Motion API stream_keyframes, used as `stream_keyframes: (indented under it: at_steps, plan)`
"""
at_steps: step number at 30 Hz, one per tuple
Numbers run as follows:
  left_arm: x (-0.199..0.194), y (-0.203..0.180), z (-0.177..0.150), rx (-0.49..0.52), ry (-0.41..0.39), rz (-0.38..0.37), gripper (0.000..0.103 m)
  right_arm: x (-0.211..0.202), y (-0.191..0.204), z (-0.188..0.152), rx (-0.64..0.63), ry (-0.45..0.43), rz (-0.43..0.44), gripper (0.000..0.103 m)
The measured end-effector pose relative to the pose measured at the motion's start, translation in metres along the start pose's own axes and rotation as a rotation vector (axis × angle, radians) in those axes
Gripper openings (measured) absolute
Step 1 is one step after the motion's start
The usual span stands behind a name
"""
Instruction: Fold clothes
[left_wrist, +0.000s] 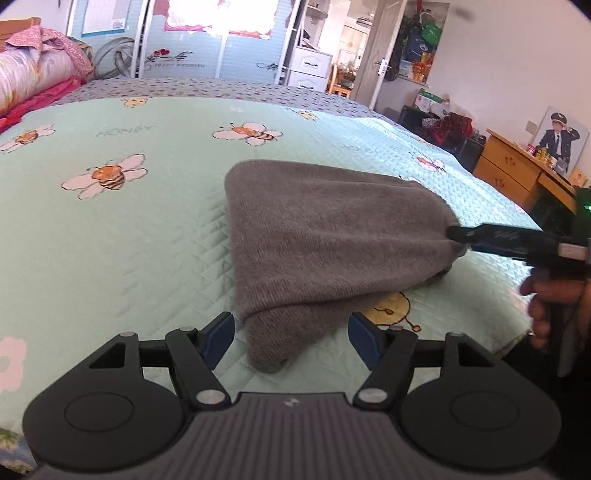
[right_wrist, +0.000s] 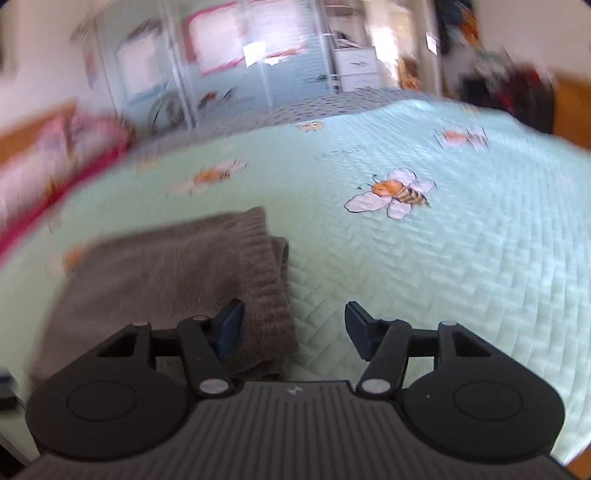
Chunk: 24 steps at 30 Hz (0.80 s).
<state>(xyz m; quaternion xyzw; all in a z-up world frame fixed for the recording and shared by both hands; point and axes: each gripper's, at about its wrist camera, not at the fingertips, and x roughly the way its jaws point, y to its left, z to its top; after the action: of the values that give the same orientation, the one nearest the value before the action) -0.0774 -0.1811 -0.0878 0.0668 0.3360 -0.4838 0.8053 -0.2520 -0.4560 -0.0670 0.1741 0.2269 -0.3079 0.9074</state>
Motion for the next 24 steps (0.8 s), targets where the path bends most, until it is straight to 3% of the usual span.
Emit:
stream_keyframes:
  at_steps: [2, 5, 9, 11, 13, 15, 18, 21, 24]
  plan:
    - [0.002, -0.001, 0.002, 0.001, -0.007, -0.009, 0.071, -0.016, 0.011, 0.005, -0.023, -0.07, 0.012, 0.062]
    - [0.009, -0.014, 0.004, 0.046, -0.003, -0.034, 0.071, -0.031, 0.037, 0.02, -0.083, -0.171, 0.118, 0.063]
    - [0.019, -0.034, -0.001, 0.139, 0.031, -0.046, 0.071, 0.009, 0.051, 0.03, -0.131, -0.09, 0.198, 0.063]
    - [0.016, -0.034, -0.005, 0.139, 0.042, -0.042, 0.071, 0.036, 0.042, 0.03, -0.124, -0.007, 0.118, 0.06]
    - [0.009, -0.029, -0.007, 0.124, 0.045, -0.045, 0.071, 0.035, 0.03, 0.032, -0.083, -0.003, 0.05, 0.058]
    - [0.007, -0.021, -0.009, 0.099, 0.051, -0.03, 0.071, 0.002, 0.031, 0.035, -0.059, -0.097, 0.13, 0.059]
    - [0.01, -0.008, -0.009, 0.05, 0.058, 0.001, 0.071, -0.035, 0.051, 0.028, -0.081, -0.084, 0.346, 0.059]
    - [0.008, 0.001, -0.006, 0.027, 0.054, 0.022, 0.071, -0.031, 0.073, 0.0, 0.039, 0.115, 0.64, 0.057]
    - [-0.002, 0.009, -0.009, 0.008, 0.053, 0.05, 0.071, -0.003, 0.095, -0.032, 0.127, 0.24, 0.716, 0.054]
